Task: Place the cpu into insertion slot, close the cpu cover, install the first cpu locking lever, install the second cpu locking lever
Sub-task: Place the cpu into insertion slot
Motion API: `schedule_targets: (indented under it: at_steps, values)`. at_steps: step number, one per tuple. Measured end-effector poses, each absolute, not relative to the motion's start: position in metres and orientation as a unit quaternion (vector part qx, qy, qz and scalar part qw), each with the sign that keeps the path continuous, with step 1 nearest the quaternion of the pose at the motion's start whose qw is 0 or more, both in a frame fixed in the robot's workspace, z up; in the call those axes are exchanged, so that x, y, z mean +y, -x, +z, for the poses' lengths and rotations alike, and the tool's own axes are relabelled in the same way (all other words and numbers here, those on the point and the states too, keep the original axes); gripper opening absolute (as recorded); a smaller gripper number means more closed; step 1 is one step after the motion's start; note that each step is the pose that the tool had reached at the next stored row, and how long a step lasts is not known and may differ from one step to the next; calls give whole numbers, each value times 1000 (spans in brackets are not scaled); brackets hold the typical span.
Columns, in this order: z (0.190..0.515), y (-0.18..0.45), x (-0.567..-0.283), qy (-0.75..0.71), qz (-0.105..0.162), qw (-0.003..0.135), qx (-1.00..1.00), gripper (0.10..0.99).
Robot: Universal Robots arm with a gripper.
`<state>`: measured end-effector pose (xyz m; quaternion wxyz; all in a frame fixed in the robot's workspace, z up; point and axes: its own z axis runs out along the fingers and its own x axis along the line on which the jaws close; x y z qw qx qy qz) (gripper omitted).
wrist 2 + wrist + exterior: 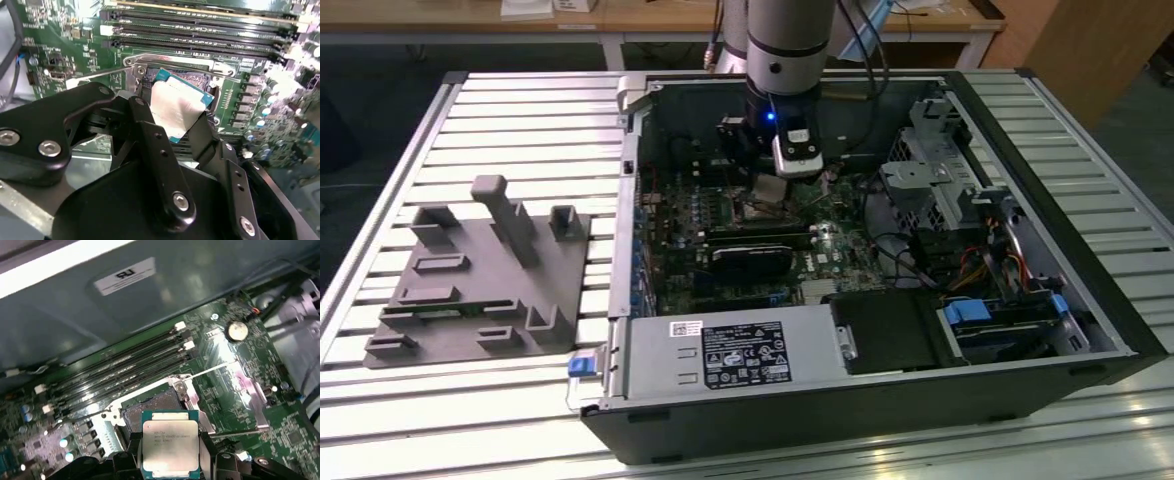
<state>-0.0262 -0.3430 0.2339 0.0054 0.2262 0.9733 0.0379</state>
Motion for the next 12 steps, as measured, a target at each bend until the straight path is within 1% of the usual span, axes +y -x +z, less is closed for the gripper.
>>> schedule_targets:
  at_steps: [12]
  values:
    - [232, 26, -343, -329, 37, 9, 944, 541]
